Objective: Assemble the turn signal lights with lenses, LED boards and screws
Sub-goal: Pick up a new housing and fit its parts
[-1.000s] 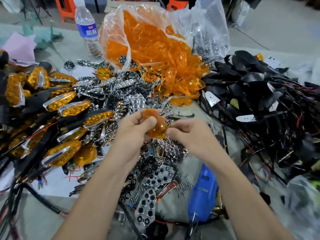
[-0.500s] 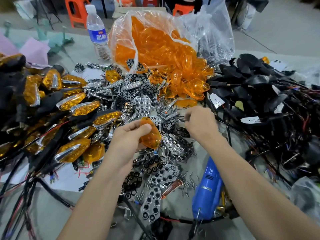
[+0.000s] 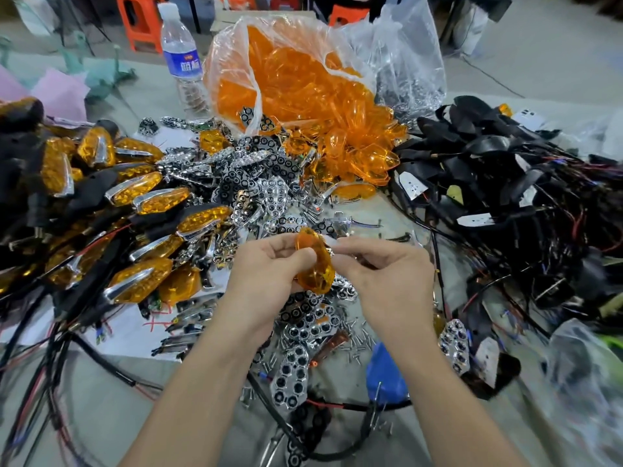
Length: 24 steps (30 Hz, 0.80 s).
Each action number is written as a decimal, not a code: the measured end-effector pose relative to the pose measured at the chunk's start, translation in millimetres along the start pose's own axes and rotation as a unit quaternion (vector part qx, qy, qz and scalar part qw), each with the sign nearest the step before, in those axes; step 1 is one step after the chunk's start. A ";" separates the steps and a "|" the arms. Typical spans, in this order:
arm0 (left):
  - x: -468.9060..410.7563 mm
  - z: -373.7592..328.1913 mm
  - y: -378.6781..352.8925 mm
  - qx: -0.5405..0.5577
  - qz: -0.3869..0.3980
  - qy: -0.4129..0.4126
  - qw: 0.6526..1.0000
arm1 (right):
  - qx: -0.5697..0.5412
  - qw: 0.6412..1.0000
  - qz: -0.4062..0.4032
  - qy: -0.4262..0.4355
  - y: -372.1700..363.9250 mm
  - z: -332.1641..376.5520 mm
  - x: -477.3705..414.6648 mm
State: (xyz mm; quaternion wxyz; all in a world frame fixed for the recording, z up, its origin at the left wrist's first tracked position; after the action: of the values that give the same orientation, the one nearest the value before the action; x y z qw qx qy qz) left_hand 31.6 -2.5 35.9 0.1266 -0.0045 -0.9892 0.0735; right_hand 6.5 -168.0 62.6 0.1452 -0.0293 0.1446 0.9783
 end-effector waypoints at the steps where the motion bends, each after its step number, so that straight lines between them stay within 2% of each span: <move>1: 2.1 -0.1 -0.3 -0.001 -0.001 -0.001 1.000 | -0.026 1.000 -0.004 -0.009 1.2 -2.2 3.5; 5: 9.5 0.1 -4.7 0.038 0.008 0.011 0.999 | -0.095 0.995 -0.023 -0.035 2.7 -1.7 14.0; 11: 16.8 0.9 -3.1 0.078 -0.013 -0.002 0.997 | -0.069 0.995 -0.044 -0.057 -1.7 -4.3 30.5; 16: 18.9 2.0 -5.5 0.086 -0.016 0.000 0.996 | -0.094 0.990 -0.078 -0.067 -4.7 -8.7 31.9; 24: 20.7 -2.7 -5.5 0.101 -0.036 0.002 0.994 | -0.079 0.995 -0.032 -0.047 -18.4 -4.9 33.9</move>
State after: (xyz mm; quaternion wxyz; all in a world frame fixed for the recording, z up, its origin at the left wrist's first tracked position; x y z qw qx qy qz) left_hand 12.3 -6.9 44.5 0.1307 0.0439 -0.9760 0.1683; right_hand -20.4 -143.2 49.5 0.1802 0.0009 0.0587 0.9819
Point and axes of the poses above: each hand's wrist, its own x-axis away from the middle knuckle, its own y-axis out of the back of the hand, z = x × y, the point moved 6 cm from there along -x, towards the middle knuckle, and after that the axes turned 4 degrees about x, right-handed, at the moved point
